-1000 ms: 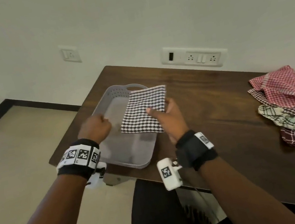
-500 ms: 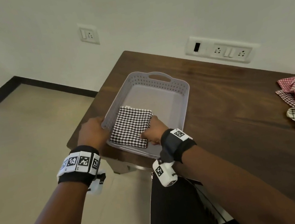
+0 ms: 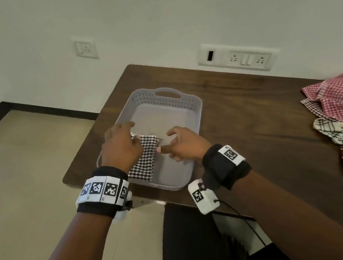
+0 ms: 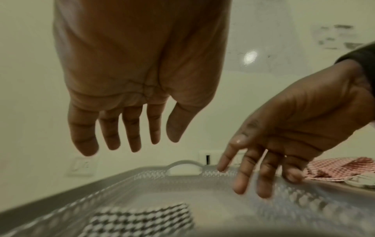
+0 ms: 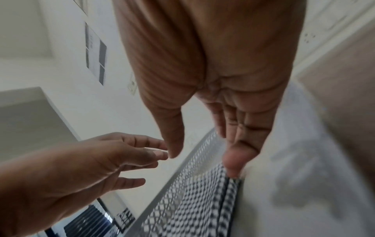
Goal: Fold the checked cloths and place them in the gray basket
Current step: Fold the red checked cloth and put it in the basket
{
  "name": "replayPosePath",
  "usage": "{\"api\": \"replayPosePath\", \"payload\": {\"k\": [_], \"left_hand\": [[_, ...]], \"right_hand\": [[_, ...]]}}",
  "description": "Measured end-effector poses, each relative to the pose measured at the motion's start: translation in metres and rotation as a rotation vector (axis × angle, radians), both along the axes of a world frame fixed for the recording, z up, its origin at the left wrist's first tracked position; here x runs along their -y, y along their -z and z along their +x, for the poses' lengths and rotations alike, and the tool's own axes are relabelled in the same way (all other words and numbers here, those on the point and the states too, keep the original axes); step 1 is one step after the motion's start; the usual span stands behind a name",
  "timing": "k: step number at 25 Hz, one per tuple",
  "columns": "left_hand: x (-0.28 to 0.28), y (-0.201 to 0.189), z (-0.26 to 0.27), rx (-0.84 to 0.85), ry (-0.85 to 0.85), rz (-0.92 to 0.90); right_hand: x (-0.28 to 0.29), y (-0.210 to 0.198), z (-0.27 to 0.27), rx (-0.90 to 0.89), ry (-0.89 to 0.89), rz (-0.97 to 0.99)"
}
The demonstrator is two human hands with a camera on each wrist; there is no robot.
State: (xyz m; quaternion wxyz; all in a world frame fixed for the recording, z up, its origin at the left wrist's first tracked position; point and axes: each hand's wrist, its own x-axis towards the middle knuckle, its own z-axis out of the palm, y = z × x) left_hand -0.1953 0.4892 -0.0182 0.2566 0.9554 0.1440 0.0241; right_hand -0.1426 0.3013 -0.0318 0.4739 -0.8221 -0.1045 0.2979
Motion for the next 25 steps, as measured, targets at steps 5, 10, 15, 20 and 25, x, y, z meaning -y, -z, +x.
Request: {"api": "replayPosePath", "payload": {"k": [5,10,15,20,25], "left_hand": [[0.161,-0.015,0.035,0.179,0.384,-0.114],[0.334,0.040,0.053,-0.237,0.808,-0.050],[0.432,0.073,0.074,-0.596,0.928,0.294],[0.449,0.072,0.105,-0.672,1.004,0.433],[0.444,0.068,0.105,-0.651,1.006,0.359]], "right_hand": [[0.155,-0.024,-0.003,0.184,0.267,0.071],[0.323,0.020,-0.019,0.206,0.567,-0.119],[0.428,0.028,-0.016,0.295,0.795,-0.218],[0.464,0.026,0.056,0.492,0.819,-0.391],[0.450,0.013,0.094,0.658,0.720,-0.365]]}}
